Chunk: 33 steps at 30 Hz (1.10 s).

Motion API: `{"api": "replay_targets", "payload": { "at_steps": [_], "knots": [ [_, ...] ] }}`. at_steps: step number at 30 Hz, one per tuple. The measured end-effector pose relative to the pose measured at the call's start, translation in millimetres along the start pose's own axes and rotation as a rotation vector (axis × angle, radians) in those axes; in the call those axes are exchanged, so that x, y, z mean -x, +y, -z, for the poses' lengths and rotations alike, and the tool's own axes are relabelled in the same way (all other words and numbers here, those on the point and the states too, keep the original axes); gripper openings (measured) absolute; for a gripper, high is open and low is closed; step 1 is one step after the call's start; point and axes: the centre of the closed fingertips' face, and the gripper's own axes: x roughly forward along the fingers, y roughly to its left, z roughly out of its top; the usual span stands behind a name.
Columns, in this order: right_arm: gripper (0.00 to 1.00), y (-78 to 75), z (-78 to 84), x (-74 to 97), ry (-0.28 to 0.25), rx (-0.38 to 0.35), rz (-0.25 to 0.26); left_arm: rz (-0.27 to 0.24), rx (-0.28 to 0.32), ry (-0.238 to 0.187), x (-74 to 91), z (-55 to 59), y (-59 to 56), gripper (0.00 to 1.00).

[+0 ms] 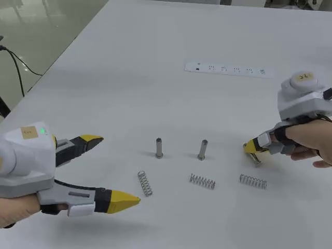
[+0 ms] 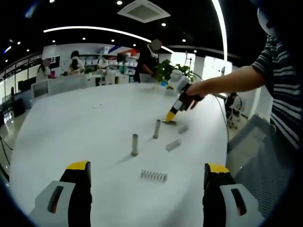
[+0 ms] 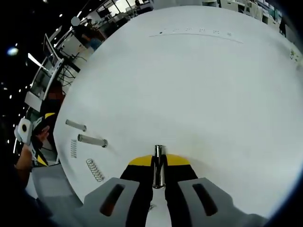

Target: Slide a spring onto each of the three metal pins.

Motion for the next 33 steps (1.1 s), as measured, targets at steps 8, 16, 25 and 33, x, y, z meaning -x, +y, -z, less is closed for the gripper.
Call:
{"api": "replay_targets", "payload": {
  "at_steps": [8, 16, 25, 33],
  "knots": [
    [0.04, 2.8, 3.3, 5.1, -0.029, 0.016, -0.019, 0.001, -0.002, 0.004, -1.6, 0.3, -0.5, 0.96],
    [0.04, 2.4, 3.2, 9.1, -0.074, 0.036, -0.045, 0.0, -0.002, 0.008, -2.8, 0.6, -1.4, 0.96],
    [0.05, 6.4, 1.2, 14.0, -0.144, 0.053, -0.069, 0.0, -0.003, 0.003, -3.1, -0.7, -1.1, 0.96],
    [0.05, 7.6, 0.2, 15.0, -0.197, 0.075, -0.074, 0.002, -0.002, 0.004, -3.0, 1.3, -1.6, 0.96]
  ]
}}
